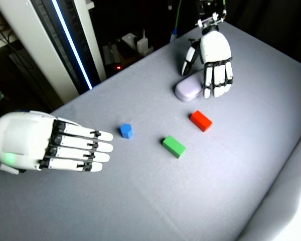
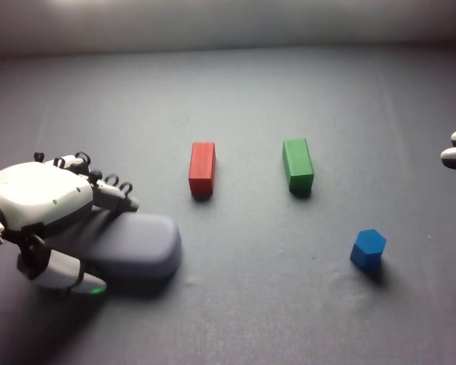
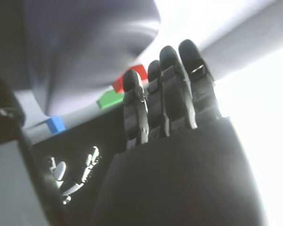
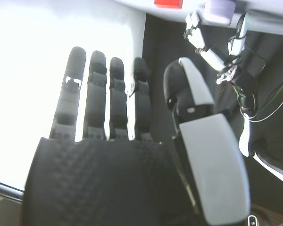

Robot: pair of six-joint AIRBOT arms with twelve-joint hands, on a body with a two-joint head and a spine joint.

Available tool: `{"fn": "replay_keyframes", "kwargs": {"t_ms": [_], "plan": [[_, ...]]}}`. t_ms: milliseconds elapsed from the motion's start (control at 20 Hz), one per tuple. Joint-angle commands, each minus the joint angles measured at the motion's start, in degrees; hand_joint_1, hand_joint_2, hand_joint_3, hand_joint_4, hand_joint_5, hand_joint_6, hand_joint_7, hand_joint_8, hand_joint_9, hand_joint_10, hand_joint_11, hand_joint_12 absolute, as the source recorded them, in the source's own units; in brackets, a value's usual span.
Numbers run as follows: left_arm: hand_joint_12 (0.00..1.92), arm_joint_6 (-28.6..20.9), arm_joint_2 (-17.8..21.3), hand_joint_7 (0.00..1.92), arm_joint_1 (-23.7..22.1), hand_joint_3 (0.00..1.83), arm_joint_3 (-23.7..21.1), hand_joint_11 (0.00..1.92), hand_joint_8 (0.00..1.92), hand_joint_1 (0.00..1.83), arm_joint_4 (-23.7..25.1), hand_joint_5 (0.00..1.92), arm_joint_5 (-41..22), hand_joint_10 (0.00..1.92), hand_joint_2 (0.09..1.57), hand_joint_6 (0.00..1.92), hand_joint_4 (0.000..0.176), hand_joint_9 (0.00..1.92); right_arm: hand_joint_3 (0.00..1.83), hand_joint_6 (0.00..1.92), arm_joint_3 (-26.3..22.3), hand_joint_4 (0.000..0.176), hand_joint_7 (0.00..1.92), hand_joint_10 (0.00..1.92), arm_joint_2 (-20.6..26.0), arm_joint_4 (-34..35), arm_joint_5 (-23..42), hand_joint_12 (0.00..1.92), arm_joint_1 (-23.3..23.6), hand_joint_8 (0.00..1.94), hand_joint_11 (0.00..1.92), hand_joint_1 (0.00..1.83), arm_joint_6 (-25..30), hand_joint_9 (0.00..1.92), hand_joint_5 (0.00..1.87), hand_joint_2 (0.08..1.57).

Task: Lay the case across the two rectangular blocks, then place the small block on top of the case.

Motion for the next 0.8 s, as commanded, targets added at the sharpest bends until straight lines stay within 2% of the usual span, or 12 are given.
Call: {"fn": "replay_keyframes", "kwargs": {"t_ms": [0, 50, 100, 150, 200, 250, 450, 500, 550, 650, 700, 750], "plan": [[1.44, 0.3, -0.2, 1.08, -0.6, 0.01, 0.1, 0.62, 0.80, 1.26, 0.0, 1.27, -5.4, 0.81, 1.01, 0.11, 0.000, 0.95, 0.00, 0.00, 0.2, 0.000, 0.37, 0.00, 0.2, 1.6, 6.7, 0.83, 0.7, 0.00, 0.08, 0.82, 0.3, 0.37, 0.47, 1.35], [1.46, 0.3, 0.0, 1.12, -0.7, 0.00, -0.2, 0.81, 0.91, 1.28, 0.0, 1.24, -6.5, 1.01, 1.03, 0.33, 0.000, 1.02, 0.00, 0.00, 0.2, 0.000, 0.37, 0.00, 0.2, 1.6, 6.7, 0.83, 0.7, 0.00, 0.08, 0.81, 0.3, 0.37, 0.47, 1.35], [1.41, 0.3, 0.3, 1.08, -1.0, 0.00, -0.6, 0.90, 0.97, 1.26, 0.1, 1.11, -7.4, 0.99, 1.07, 0.65, 0.000, 1.04, 0.00, 0.00, 0.2, 0.000, 0.38, 0.00, 0.2, 1.6, 6.7, 0.83, 0.7, 0.00, 0.09, 0.77, 0.3, 0.38, 0.47, 1.35], [1.40, 0.3, 0.7, 1.11, -1.6, 0.00, -0.9, 0.84, 0.89, 1.26, 0.7, 1.08, -8.1, 0.93, 1.06, 0.75, 0.000, 1.02, 0.00, 0.00, 0.2, 0.000, 0.38, 0.00, 0.2, 1.6, 6.7, 0.83, 0.7, 0.00, 0.08, 0.76, 0.3, 0.38, 0.47, 1.36], [1.35, 0.2, 1.1, 1.11, -2.5, 0.00, -1.2, 0.77, 0.90, 1.26, 1.5, 1.07, -8.8, 0.85, 1.07, 0.76, 0.000, 1.00, 0.00, 0.00, 0.2, 0.000, 0.37, 0.00, 0.2, 1.6, 6.7, 0.82, 0.7, 0.00, 0.06, 0.74, 0.4, 0.37, 0.46, 1.36], [1.23, -0.1, 1.3, 1.15, -3.6, 0.00, -1.3, 0.84, 0.80, 1.26, 2.4, 1.08, -9.6, 0.68, 1.05, 0.75, 0.000, 1.09, 0.00, 0.00, 0.2, 0.000, 0.38, 0.01, 0.2, 1.6, 6.7, 0.83, 0.7, 0.01, 0.09, 0.81, 0.4, 0.39, 0.47, 1.35], [1.14, -0.3, 1.0, 1.20, -8.3, 0.00, -0.7, 0.83, 0.68, 1.27, 3.8, 1.08, -11.6, 0.56, 1.04, 0.78, 0.000, 1.12, 0.00, 0.00, 0.2, 0.000, 0.37, 0.00, 0.1, 1.6, 6.7, 0.87, 0.7, 0.00, 0.05, 0.82, 0.4, 0.37, 0.47, 1.35], [1.12, -0.3, 0.5, 1.18, -9.6, 0.00, -0.1, 0.85, 0.64, 1.37, 4.0, 1.05, -11.5, 0.95, 1.05, 0.79, 0.000, 1.05, 0.00, 0.00, 0.2, 0.000, 0.38, 0.00, 0.1, 1.6, 6.7, 0.88, 0.7, 0.00, 0.05, 0.82, 0.5, 0.37, 0.47, 1.35], [1.16, -0.3, -0.6, 1.20, -11.3, 0.00, 0.8, 0.90, 0.60, 1.40, 4.2, 1.09, -10.9, 1.01, 1.03, 0.69, 0.000, 1.07, 0.00, 0.00, 0.2, 0.000, 0.38, 0.00, 0.1, 1.6, 6.7, 0.88, 0.7, 0.00, 0.07, 0.79, 0.5, 0.38, 0.47, 1.36], [1.33, -0.3, -3.1, 1.30, -14.2, 0.00, 3.0, 0.82, 0.53, 1.29, 4.3, 1.19, -9.0, 0.66, 1.00, 0.56, 0.000, 1.14, 0.00, 0.00, 0.2, 0.000, 0.39, 0.01, 0.0, 1.6, 6.7, 0.88, 0.7, 0.00, 0.08, 0.81, 0.5, 0.39, 0.47, 1.35], [1.30, -0.3, -4.7, 1.34, -15.7, 0.00, 4.2, 0.76, 0.42, 1.28, 4.3, 1.16, -7.7, 0.56, 1.01, 0.66, 0.000, 1.15, 0.00, 0.00, 0.2, 0.000, 0.39, 0.01, -0.1, 1.6, 6.7, 0.88, 0.7, 0.00, 0.08, 0.78, 0.5, 0.40, 0.47, 1.35], [1.12, -0.3, -6.2, 1.36, -17.2, 0.00, 5.6, 0.87, 0.20, 1.38, 4.5, 1.06, -6.1, 0.88, 1.03, 0.86, 0.000, 1.09, 0.00, 0.00, 0.2, 0.000, 0.39, 0.01, -0.1, 1.6, 6.7, 0.88, 0.7, 0.00, 0.08, 0.78, 0.5, 0.39, 0.47, 1.35]]}}
